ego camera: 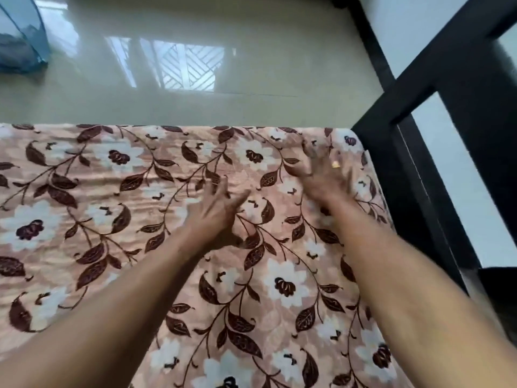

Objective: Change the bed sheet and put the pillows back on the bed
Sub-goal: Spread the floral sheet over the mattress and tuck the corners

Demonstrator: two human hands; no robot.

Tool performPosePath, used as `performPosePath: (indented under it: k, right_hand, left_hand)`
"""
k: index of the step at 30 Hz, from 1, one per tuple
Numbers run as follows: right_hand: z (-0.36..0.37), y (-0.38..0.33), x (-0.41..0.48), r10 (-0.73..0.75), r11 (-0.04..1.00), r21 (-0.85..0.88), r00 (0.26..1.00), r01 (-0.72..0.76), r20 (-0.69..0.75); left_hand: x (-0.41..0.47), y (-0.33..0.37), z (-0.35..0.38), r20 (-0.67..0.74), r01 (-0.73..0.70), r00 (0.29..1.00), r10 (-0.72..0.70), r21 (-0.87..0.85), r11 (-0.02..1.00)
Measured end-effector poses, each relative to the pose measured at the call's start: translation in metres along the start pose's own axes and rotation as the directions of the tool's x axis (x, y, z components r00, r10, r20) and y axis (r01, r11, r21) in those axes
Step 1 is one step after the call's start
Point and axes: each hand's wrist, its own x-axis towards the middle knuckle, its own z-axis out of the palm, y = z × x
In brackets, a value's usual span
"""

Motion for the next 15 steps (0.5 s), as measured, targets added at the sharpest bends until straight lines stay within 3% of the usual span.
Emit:
performPosePath:
  k: [1, 2, 3, 5, 7, 8, 9, 10, 11, 12, 13, 15]
  right_hand:
    - [-0.006, 0.016, 0.01, 0.147, 0.985, 0.08, 0.988, -0.151, 0.056]
    - [-0.006, 0.021, 0.014, 0.188, 0.969, 0.144, 0.976, -0.202, 0.107]
    - [-0.005, 0.017, 0.009, 0.133, 0.973, 0.17, 0.984, -0.153, 0.121]
    - [0.009, -0.002, -0.023, -0.157, 0.986, 0.071, 0.987, 0.154, 0.038]
    - [0.021, 0.013, -0.066, -0.406, 0.913, -0.028, 0.914, 0.406, 0.022]
    - [0.028, 0.036, -0.078, -0.355, 0.934, -0.05, 0.935, 0.355, -0.003]
    - [0.03, 0.058, -0.086, -0.156, 0.988, 0.016, 0.987, 0.157, -0.036]
    - [0.031, 0.079, -0.088, 0.13, 0.981, 0.157, 0.989, -0.117, -0.073]
    - [0.032, 0.1, -0.091, 0.368, 0.899, 0.282, 0.926, -0.334, -0.077]
    - [0.033, 0.109, -0.095, 0.487, 0.83, 0.343, 0.871, -0.44, -0.061]
    - [0.032, 0.11, -0.106, 0.503, 0.811, 0.363, 0.864, -0.459, -0.032]
    - [0.038, 0.09, -0.133, 0.319, 0.879, 0.372, 0.948, -0.297, 0.004]
  left_hand:
    - [0.004, 0.017, 0.005, 0.0, -0.047, 0.999, 0.047, -0.021, 0.999]
    - [0.007, 0.032, 0.011, 0.011, -0.071, 0.997, 0.07, 0.006, 0.997]
    - [0.009, 0.047, 0.019, 0.021, -0.07, 0.997, 0.069, 0.054, 0.996]
    - [0.011, 0.056, 0.031, 0.016, -0.027, 1.0, 0.025, 0.127, 0.992]
    - [0.013, 0.058, 0.036, 0.004, -0.009, 1.0, 0.009, 0.138, 0.99]
    - [0.014, 0.058, 0.036, 0.006, -0.012, 1.0, 0.011, 0.139, 0.99]
    - [0.014, 0.058, 0.035, 0.017, -0.013, 1.0, 0.011, 0.14, 0.99]
    - [0.014, 0.058, 0.033, 0.032, -0.012, 0.999, 0.007, 0.148, 0.989]
    - [0.015, 0.061, 0.031, 0.048, -0.007, 0.999, -0.001, 0.161, 0.987]
    - [0.016, 0.063, 0.029, 0.058, 0.004, 0.998, -0.014, 0.175, 0.985]
    - [0.017, 0.067, 0.03, 0.069, 0.009, 0.997, -0.022, 0.191, 0.982]
    - [0.016, 0.071, 0.028, 0.076, 0.044, 0.995, -0.062, 0.218, 0.975]
